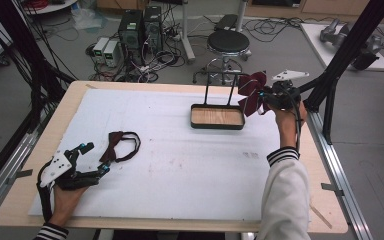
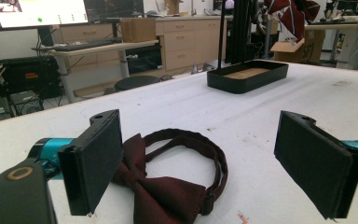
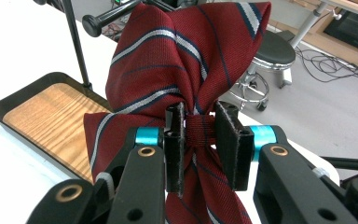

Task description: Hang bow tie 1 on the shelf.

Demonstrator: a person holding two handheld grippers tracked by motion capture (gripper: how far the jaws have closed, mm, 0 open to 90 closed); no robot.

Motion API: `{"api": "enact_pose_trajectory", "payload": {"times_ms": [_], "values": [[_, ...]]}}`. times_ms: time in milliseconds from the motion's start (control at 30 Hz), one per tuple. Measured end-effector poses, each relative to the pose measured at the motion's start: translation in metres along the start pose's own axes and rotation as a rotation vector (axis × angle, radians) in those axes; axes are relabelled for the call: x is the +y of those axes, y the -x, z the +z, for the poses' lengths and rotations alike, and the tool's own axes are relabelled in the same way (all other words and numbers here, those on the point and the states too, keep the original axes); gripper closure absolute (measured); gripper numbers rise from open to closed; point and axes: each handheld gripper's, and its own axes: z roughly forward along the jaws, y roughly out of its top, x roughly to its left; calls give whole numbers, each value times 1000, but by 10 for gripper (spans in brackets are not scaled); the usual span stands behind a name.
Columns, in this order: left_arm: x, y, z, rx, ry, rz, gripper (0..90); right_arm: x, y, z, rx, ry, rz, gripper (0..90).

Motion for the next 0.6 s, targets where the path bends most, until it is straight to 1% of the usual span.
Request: {"api": "enact_pose_trajectory", "payload": {"times_ms": [100, 400, 533, 600], "values": [[0, 0, 0, 0, 0, 0, 157, 0, 0, 1, 6, -8, 4, 733], [0, 0, 0, 1, 0, 1, 157, 1, -5, 6, 9, -42, -31, 704], [0, 0, 0, 1, 1, 1, 157, 1, -7, 8, 11, -43, -35, 697], [0, 0, 0, 1, 1, 1, 157, 3, -9, 8, 8, -41, -36, 669]]}}
